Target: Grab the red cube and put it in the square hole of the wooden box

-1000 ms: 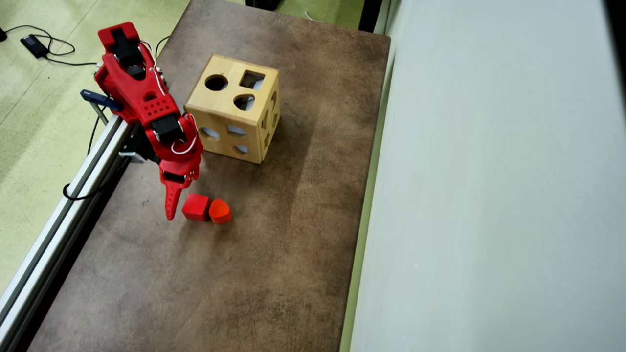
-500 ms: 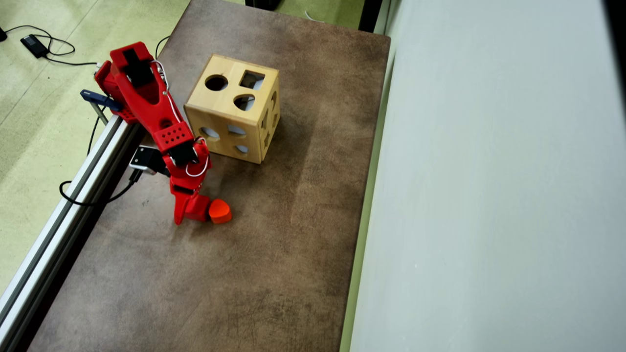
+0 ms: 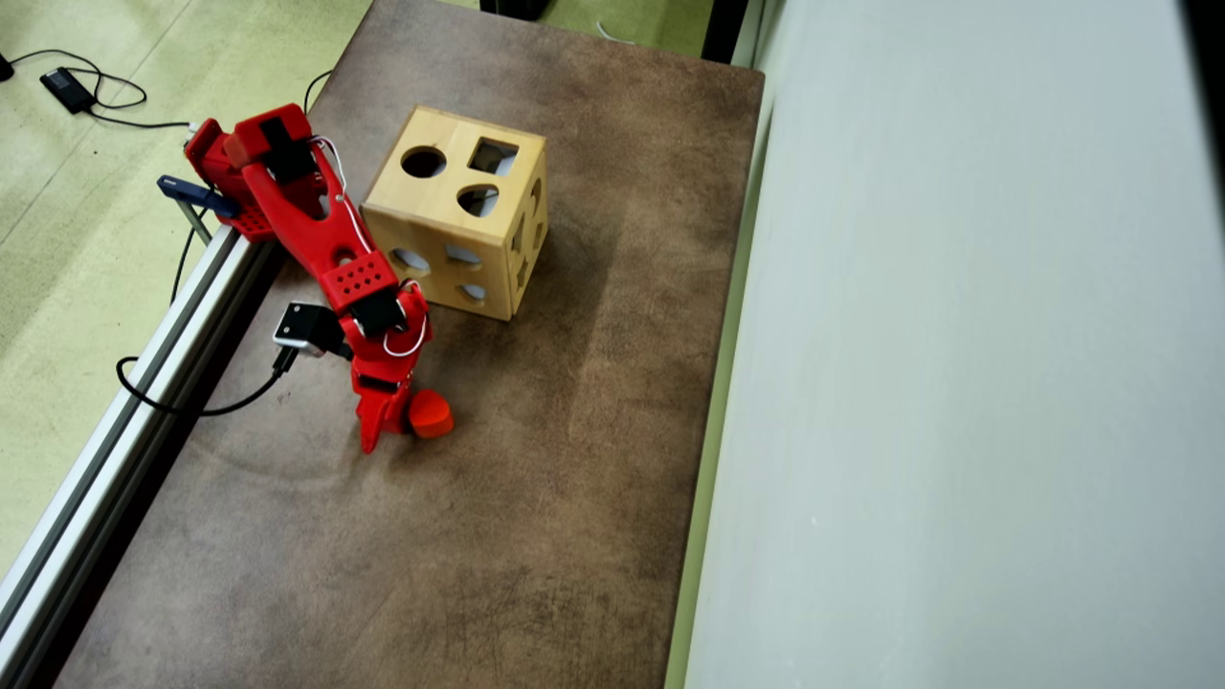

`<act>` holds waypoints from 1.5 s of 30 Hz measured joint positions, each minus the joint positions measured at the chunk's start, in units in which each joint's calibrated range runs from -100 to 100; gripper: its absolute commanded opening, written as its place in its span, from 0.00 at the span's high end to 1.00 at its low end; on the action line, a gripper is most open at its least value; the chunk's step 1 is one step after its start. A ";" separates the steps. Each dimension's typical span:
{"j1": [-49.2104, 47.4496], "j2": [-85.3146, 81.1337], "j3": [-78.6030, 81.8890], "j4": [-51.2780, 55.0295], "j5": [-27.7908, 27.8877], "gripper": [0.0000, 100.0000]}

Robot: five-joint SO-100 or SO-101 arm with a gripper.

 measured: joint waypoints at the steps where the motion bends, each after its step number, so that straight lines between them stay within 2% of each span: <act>1: 0.07 0.00 0.00 0.00 0.00 0.47; 34: 1.87 0.00 -0.18 -0.16 0.00 0.47; 45: 1.87 0.00 -6.23 -0.08 0.00 0.47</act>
